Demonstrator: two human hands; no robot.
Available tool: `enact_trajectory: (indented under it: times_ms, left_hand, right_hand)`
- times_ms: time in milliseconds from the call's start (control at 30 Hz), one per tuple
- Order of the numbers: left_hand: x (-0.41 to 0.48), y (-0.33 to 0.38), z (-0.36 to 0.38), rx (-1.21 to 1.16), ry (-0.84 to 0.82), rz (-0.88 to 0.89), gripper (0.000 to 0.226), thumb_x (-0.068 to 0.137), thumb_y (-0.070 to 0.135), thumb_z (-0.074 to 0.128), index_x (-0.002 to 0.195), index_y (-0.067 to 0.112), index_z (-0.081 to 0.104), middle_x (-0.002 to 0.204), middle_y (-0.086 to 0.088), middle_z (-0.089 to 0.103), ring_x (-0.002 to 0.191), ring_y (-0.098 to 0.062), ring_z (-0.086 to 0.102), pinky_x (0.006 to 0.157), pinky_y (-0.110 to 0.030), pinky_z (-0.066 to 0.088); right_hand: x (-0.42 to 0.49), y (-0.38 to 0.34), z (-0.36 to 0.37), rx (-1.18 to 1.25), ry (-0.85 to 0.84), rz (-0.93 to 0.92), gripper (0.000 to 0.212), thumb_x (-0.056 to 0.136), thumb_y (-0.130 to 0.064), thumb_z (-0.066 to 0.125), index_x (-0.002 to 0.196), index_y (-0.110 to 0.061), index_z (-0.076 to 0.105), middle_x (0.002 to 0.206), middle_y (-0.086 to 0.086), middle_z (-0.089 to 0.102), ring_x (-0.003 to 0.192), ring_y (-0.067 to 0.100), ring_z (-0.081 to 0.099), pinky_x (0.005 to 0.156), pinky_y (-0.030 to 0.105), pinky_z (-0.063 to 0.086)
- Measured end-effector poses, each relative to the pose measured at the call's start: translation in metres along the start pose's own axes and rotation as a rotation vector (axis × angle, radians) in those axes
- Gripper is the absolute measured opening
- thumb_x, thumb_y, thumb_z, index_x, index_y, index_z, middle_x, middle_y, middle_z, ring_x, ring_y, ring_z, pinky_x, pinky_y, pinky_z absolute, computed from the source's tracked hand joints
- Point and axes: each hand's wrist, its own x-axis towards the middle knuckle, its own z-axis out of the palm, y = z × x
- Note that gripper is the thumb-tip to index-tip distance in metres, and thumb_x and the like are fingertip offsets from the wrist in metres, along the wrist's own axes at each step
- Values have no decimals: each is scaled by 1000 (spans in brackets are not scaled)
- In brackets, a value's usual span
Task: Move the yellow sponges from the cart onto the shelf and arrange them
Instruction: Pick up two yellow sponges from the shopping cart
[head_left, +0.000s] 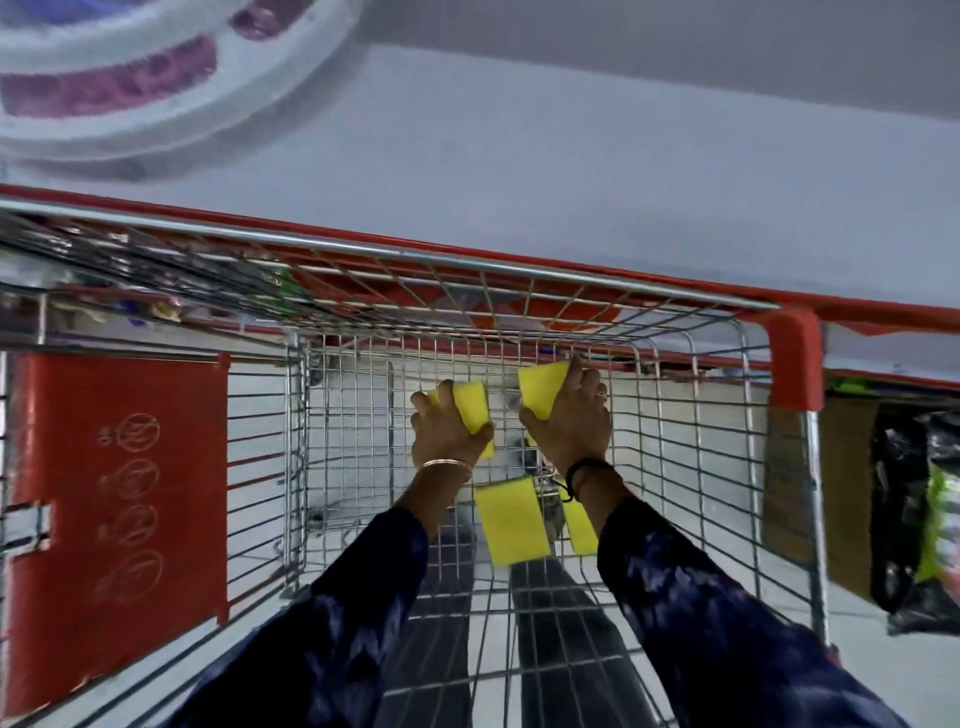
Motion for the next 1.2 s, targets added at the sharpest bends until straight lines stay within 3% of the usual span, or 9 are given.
enact_trajectory:
  times_ms: [267,433,633,900,1100,1200]
  left_hand:
    - [-41,11,-35,15,4,161,83,68,44,76,136,16,36,135,-18,32,114,-42,52,84,-46,54]
    - [-82,26,-75,36,22,220,91,72,48,74,143,14,30,147,-23,21,120,-42,50,90,-44,52]
    - [-135,63,-141,77,52,253,93,73,52,72,146,17,25,151,-23,17,124,-43,49,95,-45,49]
    - [-208,118,-242,84,174,399,84,71,53,73,136,18,32,137,-22,29,111,-45,56,95,-47,49]
    - [-261,166,-319,64,290,465,96,70,59,71,145,23,24,152,-18,20,129,-39,45,102,-46,45]
    - [-285,191,-358,54,376,516,94,67,60,72,141,23,29,145,-17,33,126,-37,48,102,-42,44]
  right_hand:
    - [-51,8,-44,125,47,13,100,81,-54,65,153,-13,9,152,19,26,139,38,32,97,46,48]
    - [-89,4,-92,131,60,-13,99,81,-54,65,153,-14,10,159,18,15,143,36,27,98,46,49]
    - [-131,-6,-164,109,146,-87,98,77,-58,65,149,-10,21,147,19,33,131,38,43,94,45,50]
    - [-184,-21,-279,203,239,-176,95,76,-57,67,147,-10,23,145,18,36,134,37,38,101,44,43]
    - [-222,-37,-374,181,277,-241,101,76,-63,63,152,-14,16,156,17,24,141,36,30,108,47,38]
    - [-240,-45,-418,191,340,-286,100,76,-65,61,150,-14,20,154,14,31,139,34,35,106,44,39]
